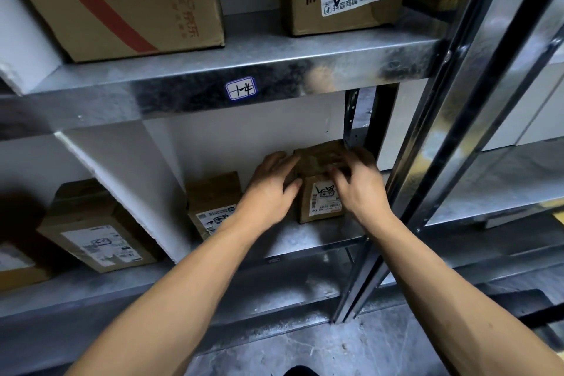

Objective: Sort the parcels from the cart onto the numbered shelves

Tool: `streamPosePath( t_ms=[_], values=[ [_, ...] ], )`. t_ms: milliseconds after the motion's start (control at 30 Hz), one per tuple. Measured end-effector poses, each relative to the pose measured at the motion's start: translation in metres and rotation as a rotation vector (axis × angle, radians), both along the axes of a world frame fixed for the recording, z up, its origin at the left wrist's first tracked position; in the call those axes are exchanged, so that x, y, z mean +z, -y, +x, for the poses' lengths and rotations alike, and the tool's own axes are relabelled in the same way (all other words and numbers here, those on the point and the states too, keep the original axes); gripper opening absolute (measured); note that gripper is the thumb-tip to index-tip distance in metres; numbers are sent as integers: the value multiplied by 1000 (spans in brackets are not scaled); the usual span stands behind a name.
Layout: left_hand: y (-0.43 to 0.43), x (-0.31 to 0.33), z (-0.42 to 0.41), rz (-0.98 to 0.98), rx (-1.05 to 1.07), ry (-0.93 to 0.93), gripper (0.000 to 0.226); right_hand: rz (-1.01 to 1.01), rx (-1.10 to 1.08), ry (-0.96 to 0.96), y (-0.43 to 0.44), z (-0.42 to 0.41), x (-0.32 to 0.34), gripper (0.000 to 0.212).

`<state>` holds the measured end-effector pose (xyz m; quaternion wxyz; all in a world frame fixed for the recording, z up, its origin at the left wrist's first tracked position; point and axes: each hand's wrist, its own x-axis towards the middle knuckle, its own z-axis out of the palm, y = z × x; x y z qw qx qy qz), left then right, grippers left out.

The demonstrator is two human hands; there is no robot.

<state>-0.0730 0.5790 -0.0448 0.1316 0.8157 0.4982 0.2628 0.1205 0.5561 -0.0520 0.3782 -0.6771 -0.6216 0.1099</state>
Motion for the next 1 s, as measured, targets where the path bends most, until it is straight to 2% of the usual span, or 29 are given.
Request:
streamPosePath(
  t_ms=[100, 167, 267, 400, 533, 767, 1000],
  values=[
    [0, 11, -18, 50, 24, 0, 48, 69, 24, 85, -4, -6, 9, 38],
    [0, 15, -30, 53, 38, 4, 47, 14, 39, 99, -11, -9, 11, 41],
    [1, 12, -35, 10, 35, 9, 49, -81, 24, 72, -17, -10, 9, 44],
    [3, -4, -15, -71, -6, -6, 55, -83, -60, -90, -10, -3, 3, 38],
    [3, -18, 10, -153, -14, 33, 56, -119, -12, -133, -2, 3, -6, 32],
    [8, -30, 16, -120, 35, 120, 52, -82, 37, -92, 7, 1, -8, 31],
    [11, -22, 8, -124, 21, 36, 56, -126, 49, -57, 6, -4, -7, 33]
  ],
)
